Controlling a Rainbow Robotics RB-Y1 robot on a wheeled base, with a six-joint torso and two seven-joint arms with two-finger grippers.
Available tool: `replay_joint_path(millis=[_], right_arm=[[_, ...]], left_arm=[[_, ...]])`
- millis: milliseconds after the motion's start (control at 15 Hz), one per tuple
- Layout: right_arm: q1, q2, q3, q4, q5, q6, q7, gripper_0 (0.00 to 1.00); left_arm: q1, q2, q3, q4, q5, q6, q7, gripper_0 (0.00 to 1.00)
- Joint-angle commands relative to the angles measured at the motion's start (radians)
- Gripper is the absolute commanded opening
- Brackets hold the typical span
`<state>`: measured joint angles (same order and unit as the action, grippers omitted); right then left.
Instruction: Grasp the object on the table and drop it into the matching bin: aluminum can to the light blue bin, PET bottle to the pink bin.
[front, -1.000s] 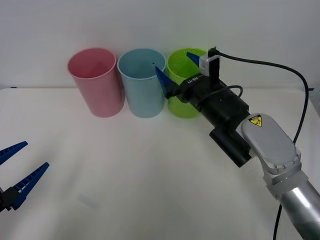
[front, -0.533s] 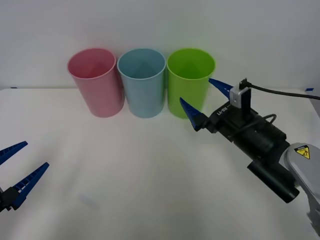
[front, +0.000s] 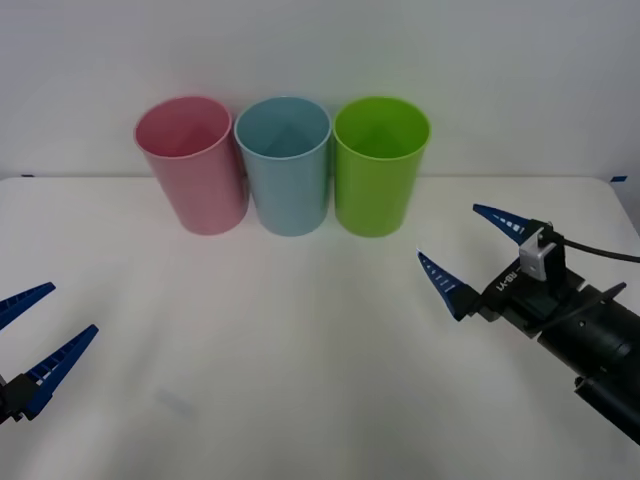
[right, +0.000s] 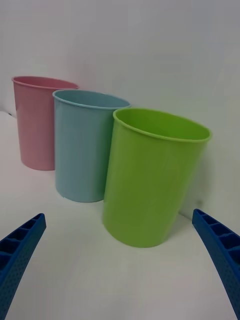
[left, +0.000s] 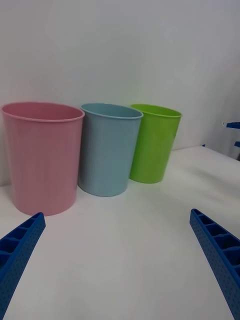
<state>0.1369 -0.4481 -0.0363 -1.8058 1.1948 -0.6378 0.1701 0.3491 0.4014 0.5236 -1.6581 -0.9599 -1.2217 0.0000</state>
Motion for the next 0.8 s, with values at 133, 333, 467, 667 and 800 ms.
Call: replay_joint_path(millis=[133, 333, 467, 667, 800], right_arm=[[0.096, 0.002, -0.093, 0.0, -0.052, -0.12, 0.009, 1.0], [0.164, 0.003, -0.166, 0.002, -0.089, -0.21, 0.009, 1.0], [0.208, 0.017, -0.223, 0.0, -0.092, -0.267, 0.009, 1.0], [0.259, 0.039, -0.292, 0.0, -0.092, -0.326, 0.009, 1.0], [0.285, 0.045, -0.31, 0.002, -0.096, -0.329, 0.009, 1.0]], left_arm=[[0.0, 0.0, 0.0, 0.0, 0.0, 0.0, 0.0, 1.0], [0.0, 0.0, 0.0, 0.0, 0.0, 0.0, 0.0, 1.0], [0.0, 0.0, 0.0, 0.0, 0.0, 0.0, 0.0, 1.0], [0.0, 0.0, 0.0, 0.0, 0.0, 0.0, 0.0, 1.0], [0.0, 0.0, 0.0, 0.0, 0.0, 0.0, 0.0, 1.0]])
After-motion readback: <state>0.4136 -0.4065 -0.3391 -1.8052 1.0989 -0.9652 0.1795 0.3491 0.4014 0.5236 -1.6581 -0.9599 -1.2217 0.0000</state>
